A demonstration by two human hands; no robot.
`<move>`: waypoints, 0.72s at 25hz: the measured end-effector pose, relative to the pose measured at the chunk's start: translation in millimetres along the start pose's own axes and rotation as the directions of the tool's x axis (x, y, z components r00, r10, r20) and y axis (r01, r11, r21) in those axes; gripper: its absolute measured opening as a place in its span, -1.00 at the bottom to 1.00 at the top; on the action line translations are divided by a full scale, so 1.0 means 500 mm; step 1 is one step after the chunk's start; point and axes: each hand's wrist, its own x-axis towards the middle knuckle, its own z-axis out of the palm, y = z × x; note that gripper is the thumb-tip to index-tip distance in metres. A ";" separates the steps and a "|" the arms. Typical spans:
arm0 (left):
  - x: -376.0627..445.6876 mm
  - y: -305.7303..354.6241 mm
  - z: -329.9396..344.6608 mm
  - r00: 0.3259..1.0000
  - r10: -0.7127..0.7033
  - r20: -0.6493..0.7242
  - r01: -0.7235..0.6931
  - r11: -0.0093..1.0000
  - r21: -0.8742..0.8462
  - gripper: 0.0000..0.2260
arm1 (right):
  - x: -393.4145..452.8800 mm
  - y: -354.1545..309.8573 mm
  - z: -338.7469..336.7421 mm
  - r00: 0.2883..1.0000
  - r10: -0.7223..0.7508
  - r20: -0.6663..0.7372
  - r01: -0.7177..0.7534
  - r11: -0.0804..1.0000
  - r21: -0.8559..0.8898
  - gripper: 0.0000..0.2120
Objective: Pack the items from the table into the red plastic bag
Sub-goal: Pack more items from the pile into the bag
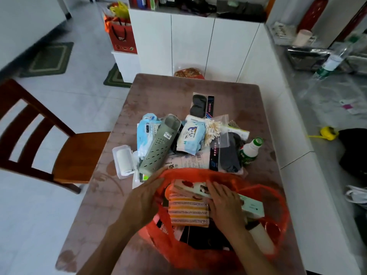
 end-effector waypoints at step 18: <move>0.009 0.060 0.039 0.981 -0.171 0.094 0.174 0.984 -0.031 -0.59 | -0.098 0.248 -0.137 0.589 0.781 0.206 -0.800 0.529 0.284 -0.48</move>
